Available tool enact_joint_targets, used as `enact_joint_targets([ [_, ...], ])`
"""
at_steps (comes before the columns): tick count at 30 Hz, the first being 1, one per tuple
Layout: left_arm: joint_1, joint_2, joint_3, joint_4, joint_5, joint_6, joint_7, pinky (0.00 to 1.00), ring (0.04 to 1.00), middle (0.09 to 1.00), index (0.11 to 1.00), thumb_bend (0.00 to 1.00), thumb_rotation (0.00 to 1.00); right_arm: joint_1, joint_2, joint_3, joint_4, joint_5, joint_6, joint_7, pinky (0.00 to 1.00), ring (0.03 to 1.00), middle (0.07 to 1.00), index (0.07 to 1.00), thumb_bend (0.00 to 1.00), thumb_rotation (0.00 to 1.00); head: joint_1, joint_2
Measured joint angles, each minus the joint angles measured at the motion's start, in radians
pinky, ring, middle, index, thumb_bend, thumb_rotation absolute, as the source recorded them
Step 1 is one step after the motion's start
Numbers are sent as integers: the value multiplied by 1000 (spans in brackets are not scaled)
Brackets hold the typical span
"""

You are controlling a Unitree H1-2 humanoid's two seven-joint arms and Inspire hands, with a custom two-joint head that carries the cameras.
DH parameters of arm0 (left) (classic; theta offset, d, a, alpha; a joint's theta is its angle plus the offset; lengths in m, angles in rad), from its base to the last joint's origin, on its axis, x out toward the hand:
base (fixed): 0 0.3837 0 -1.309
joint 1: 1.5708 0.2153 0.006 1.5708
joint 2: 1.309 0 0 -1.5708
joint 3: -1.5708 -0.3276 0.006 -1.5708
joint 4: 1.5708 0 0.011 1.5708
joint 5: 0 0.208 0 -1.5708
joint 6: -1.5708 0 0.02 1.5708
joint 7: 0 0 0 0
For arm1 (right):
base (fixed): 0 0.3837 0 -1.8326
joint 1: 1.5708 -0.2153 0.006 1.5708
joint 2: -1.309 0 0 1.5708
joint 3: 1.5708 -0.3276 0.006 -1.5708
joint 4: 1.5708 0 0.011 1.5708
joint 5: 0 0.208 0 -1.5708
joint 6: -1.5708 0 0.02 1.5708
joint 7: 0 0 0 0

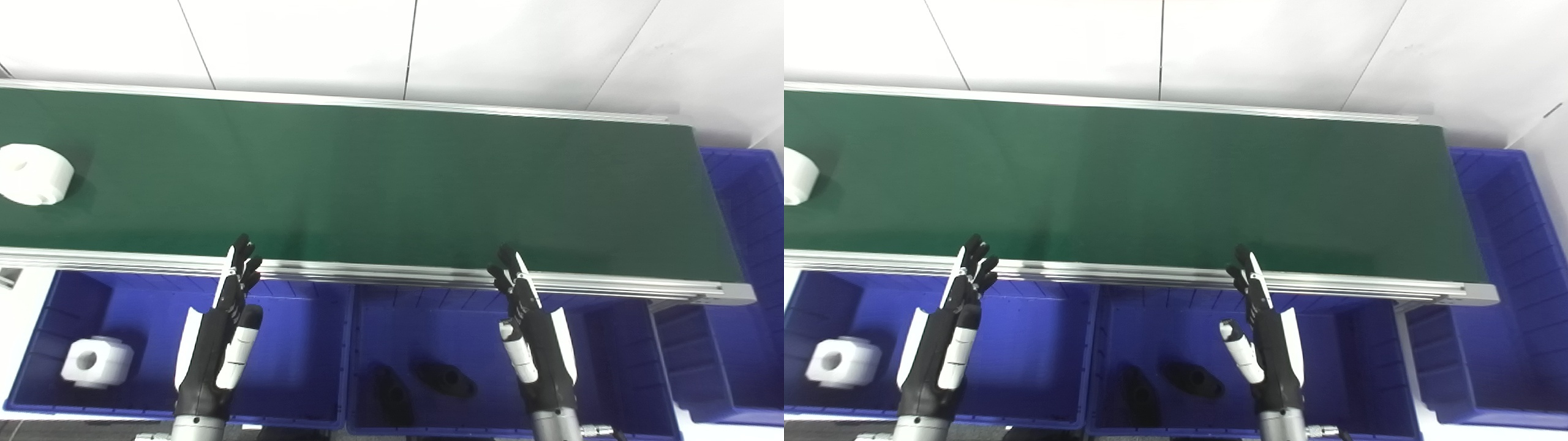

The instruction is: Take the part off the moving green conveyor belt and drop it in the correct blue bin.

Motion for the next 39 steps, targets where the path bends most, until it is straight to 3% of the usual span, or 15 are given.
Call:
enact_joint_targets([
  [21, 0, 0, -1, 0, 1, 0, 0, 933, 957, 997, 1000, 559, 1000, 0, -1, 0, 0, 0, 2, 0, 926, 915, 962, 961, 857, 943, 0, -3],
  [25, 1, -3, -3, 11, 4, -10, 1, 938, 950, 994, 1000, 552, 1000, 0, -2, 0, 1, 3, 2, 0, 930, 919, 965, 959, 859, 943, 49, -57],
  [27, 1, -7, -7, 33, 4, -19, 2, 940, 951, 993, 1000, 570, 1000, 1, -7, -2, 6, 11, 1, 0, 931, 918, 963, 957, 861, 938, 93, -66],
  [30, 2, -17, -17, 60, 4, -27, 3, 909, 937, 978, 1000, 595, 990, 2, -22, -12, 28, 28, -1, 0, 932, 919, 963, 957, 869, 933, 173, -112],
  [39, -1, -46, -44, 115, 63, -59, 23, 841, 913, 958, 1000, 559, 925, 0, -68, -38, 102, 71, -43, 0, 959, 926, 960, 962, 885, 934, 244, -170],
])
